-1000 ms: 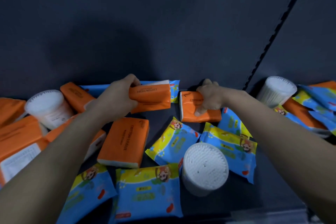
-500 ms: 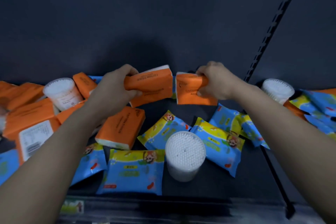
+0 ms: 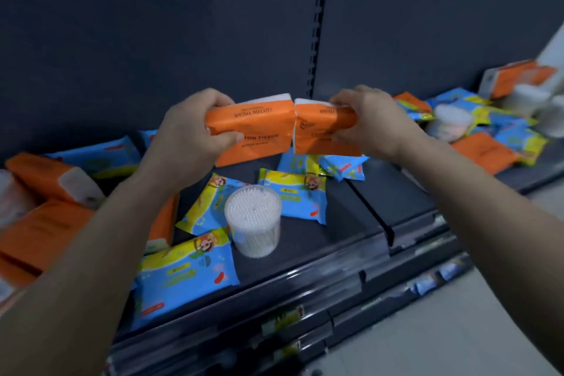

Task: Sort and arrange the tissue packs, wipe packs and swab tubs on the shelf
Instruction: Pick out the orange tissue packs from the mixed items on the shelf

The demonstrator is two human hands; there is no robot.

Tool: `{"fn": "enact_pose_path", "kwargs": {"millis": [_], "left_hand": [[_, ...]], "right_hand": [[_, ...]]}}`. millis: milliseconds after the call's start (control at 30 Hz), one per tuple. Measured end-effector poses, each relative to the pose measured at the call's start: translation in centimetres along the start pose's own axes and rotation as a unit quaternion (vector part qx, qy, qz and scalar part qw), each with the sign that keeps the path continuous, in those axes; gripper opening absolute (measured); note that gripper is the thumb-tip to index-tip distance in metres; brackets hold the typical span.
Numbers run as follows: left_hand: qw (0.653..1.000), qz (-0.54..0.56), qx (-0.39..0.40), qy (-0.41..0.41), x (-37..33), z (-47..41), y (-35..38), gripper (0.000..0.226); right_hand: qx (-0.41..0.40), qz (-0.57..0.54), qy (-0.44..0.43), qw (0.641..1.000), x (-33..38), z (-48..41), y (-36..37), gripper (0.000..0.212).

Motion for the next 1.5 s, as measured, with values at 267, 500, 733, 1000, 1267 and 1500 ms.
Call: {"fn": "enact_pose_path", "kwargs": {"millis": [267, 500, 733, 1000, 1267, 1500], "left_hand": [[0.997, 0.033, 0.058, 0.049, -6.8, -0.8, 7.0, 0.029], [0.990, 0.063, 0.092, 0.082, -15.0, -2.3, 15.0, 0.029], [0.988, 0.066, 0.104, 0.094, -25.8, -3.7, 25.5, 0.031], [0.983, 0.057, 0.130, 0.119, -34.6, -5.7, 36.0, 0.028], [0.980, 0.086, 0.129, 0.123, -39.9, -10.7, 44.0, 0.027], [0.977, 0.115, 0.127, 0.124, -43.3, -17.8, 50.7, 0.026]], "right_hand": [[-0.036, 0.049, 0.095, 0.994, -9.5, 6.0, -4.1, 0.055], [-0.057, 0.052, 0.130, 0.988, -19.3, 10.1, -7.0, 0.055], [-0.053, 0.039, 0.156, 0.986, -32.9, 13.8, -10.4, 0.055], [-0.026, 0.037, 0.188, 0.981, -46.1, 16.5, -12.9, 0.054], [-0.046, 0.059, 0.217, 0.973, -56.2, 15.7, -14.6, 0.050], [-0.077, 0.104, 0.228, 0.965, -64.3, 11.5, -17.6, 0.048]]}}
Point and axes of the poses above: each hand's wrist, its own z-axis away from the middle knuckle, its own y-axis out of the palm, x = y × z, the point moved 10 cm from there along -z, towards the middle knuckle
